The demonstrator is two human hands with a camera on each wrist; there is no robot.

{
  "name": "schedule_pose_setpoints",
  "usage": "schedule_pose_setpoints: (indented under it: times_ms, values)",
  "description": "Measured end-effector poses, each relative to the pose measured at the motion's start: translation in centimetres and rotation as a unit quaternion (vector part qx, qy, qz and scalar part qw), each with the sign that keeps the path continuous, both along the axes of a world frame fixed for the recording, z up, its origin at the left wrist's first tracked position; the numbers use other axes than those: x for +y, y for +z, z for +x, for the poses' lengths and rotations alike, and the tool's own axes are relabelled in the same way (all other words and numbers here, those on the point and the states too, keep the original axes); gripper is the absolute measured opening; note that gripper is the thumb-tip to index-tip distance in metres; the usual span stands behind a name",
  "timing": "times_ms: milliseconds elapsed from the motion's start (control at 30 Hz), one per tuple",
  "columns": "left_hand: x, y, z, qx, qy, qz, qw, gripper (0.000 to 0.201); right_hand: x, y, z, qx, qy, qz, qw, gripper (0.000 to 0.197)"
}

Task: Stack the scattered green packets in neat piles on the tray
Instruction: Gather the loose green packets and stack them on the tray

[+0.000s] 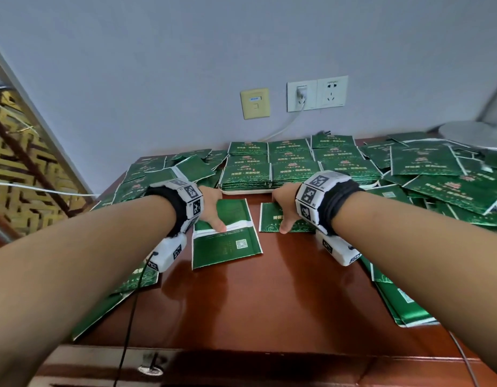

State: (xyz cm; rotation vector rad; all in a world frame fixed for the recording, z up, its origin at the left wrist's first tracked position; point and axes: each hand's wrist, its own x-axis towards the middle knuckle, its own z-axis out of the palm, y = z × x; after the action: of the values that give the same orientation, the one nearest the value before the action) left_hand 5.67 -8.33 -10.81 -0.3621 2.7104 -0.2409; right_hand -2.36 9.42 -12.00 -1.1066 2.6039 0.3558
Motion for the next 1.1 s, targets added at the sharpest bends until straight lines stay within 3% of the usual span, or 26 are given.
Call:
schedule_pose_setpoints:
  times_ms: [100, 233, 300, 433, 600, 667, 733, 900, 1100]
  values:
    - [0.2, 0.1, 0.0, 0.079, -0.036, -0.028, 0.996, 0.076, 0.0, -0.1, -0.2, -0.004, -0.008, 0.007, 1.0, 0.069]
    - [0.0, 0.7, 0.6, 0.199, -0.086, 0.037, 0.975, 0.029, 0.1, -0.1, -0.3, -0.007, -0.023, -0.003, 1.0, 0.072]
    - [-0.4, 0.8, 1.5, 0.208, -0.113, 0.064, 0.97, 0.032, 0.0, 0.0, -0.2, -0.004, -0.023, 0.005, 1.0, 0.069]
    - [-0.2, 0.5, 3.7, 0.131, -0.162, 0.052, 0.977, 0.052, 0.0, 0.3, 0.1, -0.001, -0.024, 0.019, 1.0, 0.066]
    - [-0.1, -0.9, 4.1, 0.063, -0.134, 0.065, 0.987, 0.109, -0.3, 0.5, 0.4, 0.003, -0.029, 0.031, 0.999, 0.067]
    - [0.2, -0.9, 3.5, 0.05, -0.125, 0.087, 0.987, 0.118, -0.4, 0.7, 0.5, 0.011, -0.026, 0.033, 0.999, 0.068]
    - [0.6, -0.7, 3.0, 0.033, -0.116, 0.095, 0.988, 0.116, -0.3, 0.7, 0.6, 0.019, -0.024, 0.039, 0.999, 0.067]
    - [0.4, -1.2, 2.9, 0.021, -0.084, 0.084, 0.993, 0.087, -0.3, 1.0, 0.7, 0.001, -0.023, 0.05, 0.998, 0.068]
    - [0.5, -1.4, 4.1, 0.056, -0.053, 0.144, 0.987, 0.09, 0.1, 1.2, 1.8, 0.016, -0.011, 0.038, 0.999, 0.069]
